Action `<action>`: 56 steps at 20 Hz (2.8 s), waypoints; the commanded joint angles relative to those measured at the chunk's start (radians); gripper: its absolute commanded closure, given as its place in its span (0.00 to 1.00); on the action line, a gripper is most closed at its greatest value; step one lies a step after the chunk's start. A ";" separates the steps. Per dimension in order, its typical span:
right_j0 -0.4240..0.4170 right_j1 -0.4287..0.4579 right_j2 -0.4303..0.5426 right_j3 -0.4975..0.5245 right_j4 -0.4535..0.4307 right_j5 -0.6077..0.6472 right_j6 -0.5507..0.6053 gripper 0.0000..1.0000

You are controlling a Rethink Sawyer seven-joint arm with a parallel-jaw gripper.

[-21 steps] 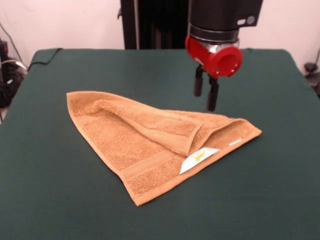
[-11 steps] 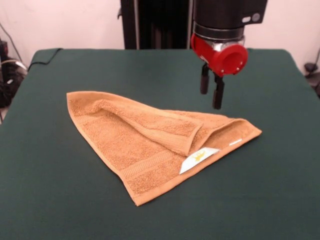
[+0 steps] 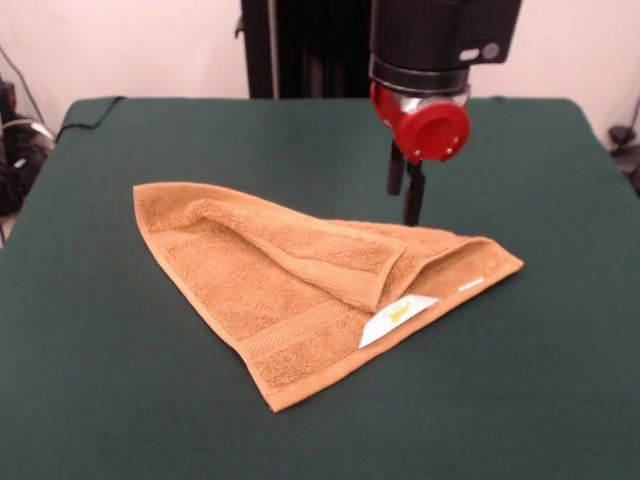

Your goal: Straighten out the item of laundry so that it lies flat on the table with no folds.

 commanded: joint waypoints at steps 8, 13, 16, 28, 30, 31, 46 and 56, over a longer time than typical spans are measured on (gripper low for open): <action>-0.039 0.093 0.035 0.120 0.105 -0.043 0.290 0.00; -0.064 0.090 0.046 0.119 0.102 -0.036 0.273 0.00; -0.094 0.090 0.076 0.130 0.105 -0.067 0.249 0.00; -0.147 0.099 0.133 0.138 0.083 -0.141 0.214 0.00; -0.153 0.099 0.140 0.140 0.080 -0.146 0.208 0.00; -0.156 0.102 0.143 0.140 0.079 -0.149 0.207 0.00; -0.114 0.099 0.038 0.044 -0.183 0.009 -0.072 0.00; -0.252 -0.040 0.292 0.105 -0.601 -0.128 -0.354 0.00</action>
